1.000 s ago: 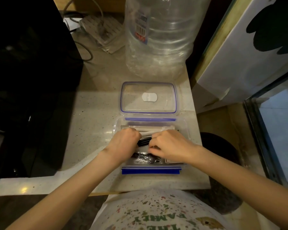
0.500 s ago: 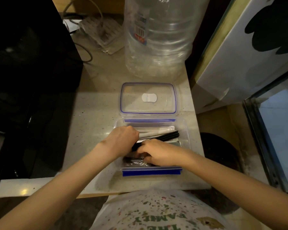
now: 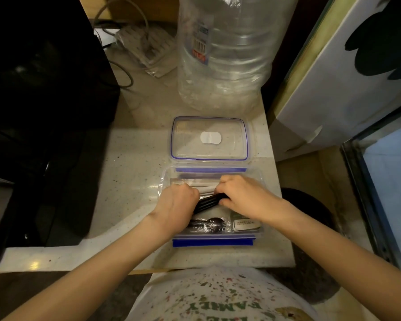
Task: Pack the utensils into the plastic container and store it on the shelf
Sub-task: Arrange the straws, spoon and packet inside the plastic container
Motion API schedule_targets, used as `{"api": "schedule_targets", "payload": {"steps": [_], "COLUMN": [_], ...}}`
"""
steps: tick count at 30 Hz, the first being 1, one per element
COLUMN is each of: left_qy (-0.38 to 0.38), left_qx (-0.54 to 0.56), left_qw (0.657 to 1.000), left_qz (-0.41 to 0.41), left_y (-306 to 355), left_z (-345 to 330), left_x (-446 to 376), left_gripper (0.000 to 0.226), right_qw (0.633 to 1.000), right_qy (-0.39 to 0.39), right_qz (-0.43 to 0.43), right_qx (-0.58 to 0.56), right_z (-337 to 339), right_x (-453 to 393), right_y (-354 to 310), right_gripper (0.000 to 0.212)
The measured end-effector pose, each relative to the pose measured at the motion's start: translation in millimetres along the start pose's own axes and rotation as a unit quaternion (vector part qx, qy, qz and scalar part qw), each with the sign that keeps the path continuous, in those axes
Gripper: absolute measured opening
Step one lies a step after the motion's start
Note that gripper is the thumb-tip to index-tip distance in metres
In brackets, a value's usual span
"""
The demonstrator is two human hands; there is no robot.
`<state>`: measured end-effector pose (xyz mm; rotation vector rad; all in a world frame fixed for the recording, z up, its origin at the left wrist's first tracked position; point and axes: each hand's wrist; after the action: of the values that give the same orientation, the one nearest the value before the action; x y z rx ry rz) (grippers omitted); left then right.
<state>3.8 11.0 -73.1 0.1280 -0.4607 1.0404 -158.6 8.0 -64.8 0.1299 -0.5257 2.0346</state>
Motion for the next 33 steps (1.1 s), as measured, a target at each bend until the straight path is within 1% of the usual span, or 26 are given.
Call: {"api": "schedule_targets", "payload": {"steps": [3, 6, 8, 10, 12, 15, 22, 26, 29, 33], "left_qy": [0.005, 0.009, 0.015, 0.037, 0.063, 0.089, 0.091, 0.085, 0.067, 0.060], "left_qx": [0.016, 0.053, 0.073, 0.082, 0.090, 0.102, 0.109, 0.080, 0.049, -0.006], "left_qw": [1.000, 0.999, 0.997, 0.996, 0.994, 0.991, 0.990, 0.993, 0.996, 0.998], "left_qz": [-0.002, -0.001, 0.005, 0.007, 0.006, 0.010, 0.018, 0.011, 0.010, -0.004], "left_y": [-1, -5, -6, -4, -4, -5, -6, -5, -1, 3], "left_z": [-3, -3, 0, 2, 3, 2, 1, -1, -1, 3], "left_x": [2, 1, 0, -2, -7, -14, -19, -20, -22, -27], "left_gripper": [0.018, 0.021, 0.023, 0.023, 0.025, 0.024, 0.023, 0.021, 0.019, 0.023], "right_qw": [0.999, 1.000, 1.000, 0.997, 0.994, 0.991, 0.991, 0.990, 0.984, 0.976], "right_qy": [-0.017, -0.019, 0.001, 0.041, 0.054, 0.039, 0.029, 0.013, -0.005, -0.043], "right_qz": [-0.001, -0.006, -0.013, -0.019, -0.035, -0.044, -0.036, -0.050, -0.062, -0.072], "right_qx": [0.033, 0.020, 0.021, 0.060, 0.092, 0.119, 0.127, 0.134, 0.166, 0.200], "right_z": [-5, -6, -5, -6, -9, -11, -11, -8, -6, -7], "right_x": [0, 0, -1, -4, -10, -16, -16, -16, -15, -14], "right_y": [6, 9, 10, 11, 10, 7, 7, 5, 6, 7], "right_gripper": [0.021, 0.021, 0.020, 0.016, 0.014, 0.015, 0.018, 0.021, 0.019, 0.023]}}
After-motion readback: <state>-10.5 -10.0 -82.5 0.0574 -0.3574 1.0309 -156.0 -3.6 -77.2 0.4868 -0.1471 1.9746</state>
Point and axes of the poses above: each hand's wrist, its own x-axis away from the middle knuckle, its own z-axis out of the back of the hand, y = z × x
